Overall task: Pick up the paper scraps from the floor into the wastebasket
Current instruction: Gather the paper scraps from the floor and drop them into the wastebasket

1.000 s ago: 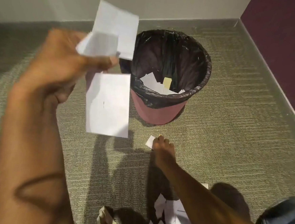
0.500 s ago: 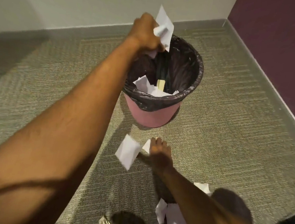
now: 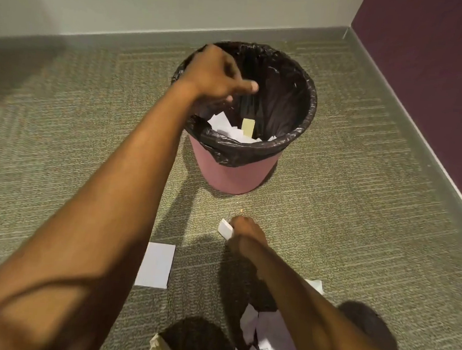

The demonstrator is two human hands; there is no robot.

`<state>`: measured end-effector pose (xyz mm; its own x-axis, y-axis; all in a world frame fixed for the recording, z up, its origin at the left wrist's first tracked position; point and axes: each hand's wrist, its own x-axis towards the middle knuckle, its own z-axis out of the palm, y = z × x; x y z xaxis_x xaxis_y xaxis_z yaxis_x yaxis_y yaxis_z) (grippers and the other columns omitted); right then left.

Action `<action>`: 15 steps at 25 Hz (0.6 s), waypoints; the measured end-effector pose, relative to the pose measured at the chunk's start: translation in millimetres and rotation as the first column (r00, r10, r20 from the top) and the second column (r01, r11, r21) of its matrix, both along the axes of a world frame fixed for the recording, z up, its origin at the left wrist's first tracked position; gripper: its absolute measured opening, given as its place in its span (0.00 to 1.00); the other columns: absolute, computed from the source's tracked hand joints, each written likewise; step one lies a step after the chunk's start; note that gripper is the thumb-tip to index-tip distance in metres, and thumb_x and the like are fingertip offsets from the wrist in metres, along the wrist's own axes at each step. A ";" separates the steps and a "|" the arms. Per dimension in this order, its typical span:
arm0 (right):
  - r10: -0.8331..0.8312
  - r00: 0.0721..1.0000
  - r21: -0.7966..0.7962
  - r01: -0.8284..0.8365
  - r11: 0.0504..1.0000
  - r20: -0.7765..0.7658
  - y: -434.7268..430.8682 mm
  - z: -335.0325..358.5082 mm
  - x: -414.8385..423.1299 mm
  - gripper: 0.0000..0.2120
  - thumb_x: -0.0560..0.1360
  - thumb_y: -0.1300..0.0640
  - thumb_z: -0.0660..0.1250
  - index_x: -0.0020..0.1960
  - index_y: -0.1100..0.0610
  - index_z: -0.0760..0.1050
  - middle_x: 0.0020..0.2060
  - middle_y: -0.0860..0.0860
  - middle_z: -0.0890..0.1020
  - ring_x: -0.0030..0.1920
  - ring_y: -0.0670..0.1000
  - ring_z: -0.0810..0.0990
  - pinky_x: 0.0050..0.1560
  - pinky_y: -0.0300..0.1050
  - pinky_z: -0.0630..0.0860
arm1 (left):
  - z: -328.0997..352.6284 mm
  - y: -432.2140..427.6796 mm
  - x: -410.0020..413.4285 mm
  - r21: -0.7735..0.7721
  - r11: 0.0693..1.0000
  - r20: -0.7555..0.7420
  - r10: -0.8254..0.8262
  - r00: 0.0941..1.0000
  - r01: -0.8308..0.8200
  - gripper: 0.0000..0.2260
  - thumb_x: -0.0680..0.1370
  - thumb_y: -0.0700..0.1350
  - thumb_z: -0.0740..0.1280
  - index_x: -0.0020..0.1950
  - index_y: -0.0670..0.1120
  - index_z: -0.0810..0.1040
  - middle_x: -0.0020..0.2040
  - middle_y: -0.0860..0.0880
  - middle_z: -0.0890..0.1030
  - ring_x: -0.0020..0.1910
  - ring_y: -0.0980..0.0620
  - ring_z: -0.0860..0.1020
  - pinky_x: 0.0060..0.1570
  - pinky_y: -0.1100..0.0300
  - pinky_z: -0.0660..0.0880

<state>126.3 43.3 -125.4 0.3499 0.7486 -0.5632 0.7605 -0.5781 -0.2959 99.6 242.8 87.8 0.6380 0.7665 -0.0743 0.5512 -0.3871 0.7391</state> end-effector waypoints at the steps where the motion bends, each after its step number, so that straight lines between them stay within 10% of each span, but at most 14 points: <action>1: 0.046 0.999 -0.013 -0.046 0.999 -0.016 3.7 12.6 -0.9 0.18 0.73 0.59 0.71 0.62 0.56 0.74 0.59 0.56 0.79 0.58 0.58 0.79 0.54 0.48 0.75 | -1.8 -0.5 -13.5 -0.009 0.990 0.168 0.138 0.976 -0.138 0.14 0.71 0.53 0.74 0.39 0.41 0.82 0.34 0.47 0.81 0.31 0.53 0.79 0.37 0.60 0.77; 4: 0.242 0.969 -0.010 -0.242 0.970 -0.055 17.8 62.5 -2.7 0.18 0.72 0.58 0.73 0.60 0.58 0.75 0.57 0.56 0.80 0.53 0.57 0.80 0.47 0.46 0.73 | -29.5 -5.8 -65.1 -0.109 0.742 0.451 0.630 0.633 -0.661 0.11 0.73 0.44 0.68 0.32 0.43 0.77 0.29 0.49 0.74 0.26 0.56 0.71 0.31 0.62 0.71; 7: 0.395 0.902 0.021 -0.398 0.917 -0.174 33.6 126.3 0.4 0.14 0.72 0.61 0.73 0.57 0.61 0.77 0.48 0.58 0.82 0.35 0.52 0.79 0.31 0.42 0.74 | -92.8 -30.6 -111.9 -0.052 0.473 0.119 0.878 0.464 -0.880 0.13 0.76 0.42 0.65 0.32 0.46 0.67 0.29 0.51 0.69 0.27 0.55 0.68 0.32 0.59 0.69; 11: 0.473 0.815 0.154 -0.448 0.881 -0.336 43.2 207.1 11.5 0.09 0.75 0.64 0.71 0.54 0.64 0.78 0.44 0.59 0.82 0.32 0.53 0.82 0.27 0.43 0.79 | -186.2 -67.5 -147.1 -0.110 0.727 -0.611 0.488 0.623 -0.678 0.14 0.72 0.46 0.73 0.45 0.37 0.74 0.48 0.39 0.79 0.52 0.37 0.79 0.46 0.51 0.73; 15: 0.368 0.889 0.501 -0.194 0.843 -0.274 49.5 255.0 34.2 0.09 0.74 0.60 0.72 0.52 0.62 0.79 0.48 0.56 0.83 0.43 0.56 0.85 0.36 0.53 0.83 | -237.7 -119.7 -160.1 -0.182 0.766 -0.786 0.263 0.559 -0.617 0.31 0.62 0.56 0.77 0.60 0.45 0.72 0.61 0.41 0.73 0.61 0.38 0.74 0.55 0.46 0.74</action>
<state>160.5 92.8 129.5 -0.0684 0.9807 -0.1833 0.6651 -0.0921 -0.7410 -60.5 123.0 -149.9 -0.1572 0.7110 -0.6854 0.9565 0.2823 0.0735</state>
